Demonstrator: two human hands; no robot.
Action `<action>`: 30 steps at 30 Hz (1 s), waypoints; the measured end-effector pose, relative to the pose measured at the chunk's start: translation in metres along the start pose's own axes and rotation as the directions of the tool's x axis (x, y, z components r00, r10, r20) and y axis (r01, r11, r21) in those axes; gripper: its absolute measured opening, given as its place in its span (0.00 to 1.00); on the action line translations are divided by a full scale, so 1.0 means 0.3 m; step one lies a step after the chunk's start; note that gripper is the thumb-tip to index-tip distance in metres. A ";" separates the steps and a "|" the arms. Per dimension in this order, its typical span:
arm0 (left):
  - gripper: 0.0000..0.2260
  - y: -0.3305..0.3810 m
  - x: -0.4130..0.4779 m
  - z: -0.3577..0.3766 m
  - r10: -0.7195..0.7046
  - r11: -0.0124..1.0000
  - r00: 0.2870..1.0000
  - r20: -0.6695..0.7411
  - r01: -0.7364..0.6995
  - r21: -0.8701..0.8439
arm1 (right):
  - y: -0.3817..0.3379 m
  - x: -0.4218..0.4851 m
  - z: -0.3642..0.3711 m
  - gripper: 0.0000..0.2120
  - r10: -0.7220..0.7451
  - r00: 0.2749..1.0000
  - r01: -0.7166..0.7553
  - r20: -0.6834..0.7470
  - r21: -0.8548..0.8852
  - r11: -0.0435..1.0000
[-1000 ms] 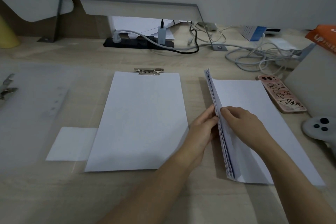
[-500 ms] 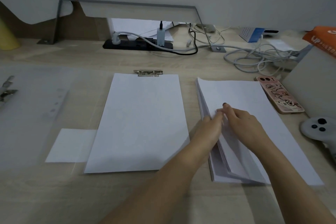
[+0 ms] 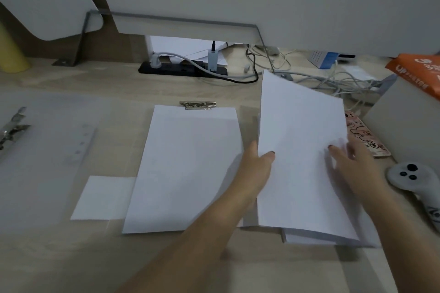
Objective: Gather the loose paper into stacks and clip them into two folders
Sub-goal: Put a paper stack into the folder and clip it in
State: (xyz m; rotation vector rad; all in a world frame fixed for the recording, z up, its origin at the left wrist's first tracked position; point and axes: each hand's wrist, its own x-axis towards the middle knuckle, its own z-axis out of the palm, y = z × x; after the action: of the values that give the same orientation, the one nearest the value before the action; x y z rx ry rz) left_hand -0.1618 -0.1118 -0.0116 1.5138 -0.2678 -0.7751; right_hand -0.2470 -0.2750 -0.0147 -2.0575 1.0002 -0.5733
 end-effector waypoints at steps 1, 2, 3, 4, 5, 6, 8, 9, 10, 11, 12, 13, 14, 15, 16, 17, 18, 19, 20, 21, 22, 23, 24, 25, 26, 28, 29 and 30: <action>0.13 0.018 -0.012 -0.033 0.045 0.999 0.999 -0.004 -0.045 -0.002 | -0.011 0.007 -0.005 0.20 0.021 1.000 -0.021 -0.008 0.078 0.997; 0.12 0.033 -0.024 -0.071 0.085 0.996 0.996 -0.017 -0.086 -0.001 | -0.030 0.008 -0.007 0.18 0.067 0.998 -0.067 0.007 0.161 0.985; 0.11 0.049 -0.039 -0.110 0.117 0.993 0.993 -0.033 -0.117 0.003 | -0.051 0.007 -0.005 0.16 0.111 0.992 -0.121 0.051 0.252 0.960; 0.10 0.063 -0.055 -0.163 0.145 0.989 0.988 -0.057 -0.145 0.008 | -0.082 0.002 0.009 0.13 0.128 0.984 -0.164 0.127 0.337 0.927; 0.11 0.077 -0.068 -0.204 0.161 0.987 0.984 -0.077 -0.160 0.020 | -0.109 -0.010 0.015 0.09 0.120 0.969 -0.202 0.217 0.407 0.891; 0.12 0.092 -0.081 -0.270 0.177 0.984 0.979 -0.105 -0.175 0.026 | -0.153 -0.025 0.045 0.08 0.082 0.948 -0.226 0.308 0.468 0.854; 0.13 0.105 -0.101 -0.388 0.191 0.982 0.969 -0.159 -0.187 0.037 | -0.227 -0.059 0.107 0.09 0.018 0.901 -0.280 0.434 0.550 0.787; 0.13 0.105 -0.108 -0.451 0.193 0.981 0.962 -0.193 -0.186 0.056 | -0.266 -0.078 0.151 0.09 -0.013 0.879 -0.293 0.477 0.561 0.774; 0.13 0.104 -0.114 -0.498 0.192 0.981 0.955 -0.225 -0.179 0.079 | -0.296 -0.096 0.187 0.10 -0.044 0.860 -0.299 0.509 0.572 0.764; 0.12 0.099 -0.122 -0.554 0.190 0.981 0.945 -0.266 -0.169 0.099 | -0.326 -0.117 0.234 0.10 -0.071 0.841 -0.304 0.537 0.576 0.759; 0.12 0.092 -0.133 -0.621 0.185 0.981 0.931 -0.313 -0.156 0.116 | -0.364 -0.140 0.292 0.10 -0.100 0.819 -0.309 0.565 0.581 0.753; 0.11 0.085 -0.142 -0.675 0.180 0.981 0.920 -0.349 -0.142 0.130 | -0.389 -0.161 0.341 0.10 -0.120 0.804 -0.314 0.583 0.586 0.747; 0.11 0.081 -0.154 -0.735 0.177 0.980 0.909 -0.377 -0.129 0.149 | -0.420 -0.181 0.395 0.11 -0.144 0.783 -0.320 0.605 0.591 0.740; 0.11 0.076 -0.161 -0.775 0.175 0.978 0.904 -0.389 -0.114 0.176 | -0.433 -0.197 0.430 0.11 -0.160 0.768 -0.327 0.621 0.593 0.736; 0.09 0.071 -0.176 -0.840 0.181 0.974 0.893 -0.411 -0.105 0.201 | -0.462 -0.217 0.490 0.11 -0.170 0.742 -0.336 0.648 0.580 0.743; 0.08 0.066 -0.183 -0.883 0.196 0.968 0.881 -0.430 -0.102 0.230 | -0.476 -0.233 0.523 0.11 -0.168 0.732 -0.344 0.660 0.571 0.745; 0.07 0.062 -0.189 -0.937 0.220 0.961 0.854 -0.471 -0.106 0.256 | -0.491 -0.250 0.564 0.10 -0.161 0.720 -0.355 0.675 0.558 0.750; 0.08 0.054 -0.199 -1.006 0.255 0.950 0.805 -0.535 -0.105 0.295 | -0.511 -0.265 0.614 0.09 -0.152 0.706 -0.368 0.692 0.541 0.756; 0.09 0.050 -0.206 -1.064 0.297 0.932 0.744 -0.598 -0.091 0.351 | -0.527 -0.282 0.651 0.09 -0.142 0.696 -0.377 0.704 0.526 0.762; 0.09 0.048 -0.212 -1.123 0.344 0.912 0.672 -0.656 -0.073 0.403 | -0.540 -0.295 0.686 0.09 -0.132 0.692 -0.381 0.710 0.515 0.768; 0.10 0.050 -0.226 -1.183 0.387 0.897 0.596 -0.703 -0.068 0.436 | -0.557 -0.311 0.726 0.09 -0.133 0.682 -0.383 0.719 0.506 0.773; 0.10 0.053 -0.234 -1.234 0.418 0.889 0.542 -0.729 -0.082 0.450 | -0.567 -0.322 0.757 0.09 -0.134 0.676 -0.382 0.725 0.500 0.777; 0.11 0.058 -0.240 -1.278 0.425 0.890 0.520 -0.741 -0.088 0.448 | -0.577 -0.331 0.785 0.10 -0.136 0.673 -0.382 0.727 0.499 0.778; 0.11 0.061 -0.243 -1.318 0.405 0.898 0.525 -0.748 -0.075 0.433 | -0.585 -0.340 0.812 0.10 -0.137 0.669 -0.380 0.730 0.495 0.781; 0.12 0.063 -0.246 -1.355 0.365 0.911 0.550 -0.751 -0.044 0.410 | -0.595 -0.350 0.841 0.10 -0.135 0.664 -0.381 0.736 0.488 0.786; 0.12 0.063 -0.237 -1.403 0.271 0.929 0.624 -0.733 0.029 0.368 | -0.607 -0.364 0.878 0.09 -0.115 0.667 -0.386 0.736 0.474 0.792; 0.12 0.060 -0.228 -1.419 0.220 0.932 0.664 -0.715 0.074 0.355 | -0.611 -0.368 0.893 0.09 -0.104 0.674 -0.389 0.732 0.471 0.792; 0.13 0.062 -0.218 -1.427 0.167 0.927 0.702 -0.692 0.128 0.353 | -0.614 -0.371 0.906 0.09 -0.093 0.680 -0.392 0.727 0.468 0.792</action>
State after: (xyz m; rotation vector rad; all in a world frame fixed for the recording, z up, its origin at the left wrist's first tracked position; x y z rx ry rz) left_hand 0.0561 0.2630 -0.0096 2.0631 0.1748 -0.0510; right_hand -0.0483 0.0077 -0.0411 -1.3772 0.4134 0.0704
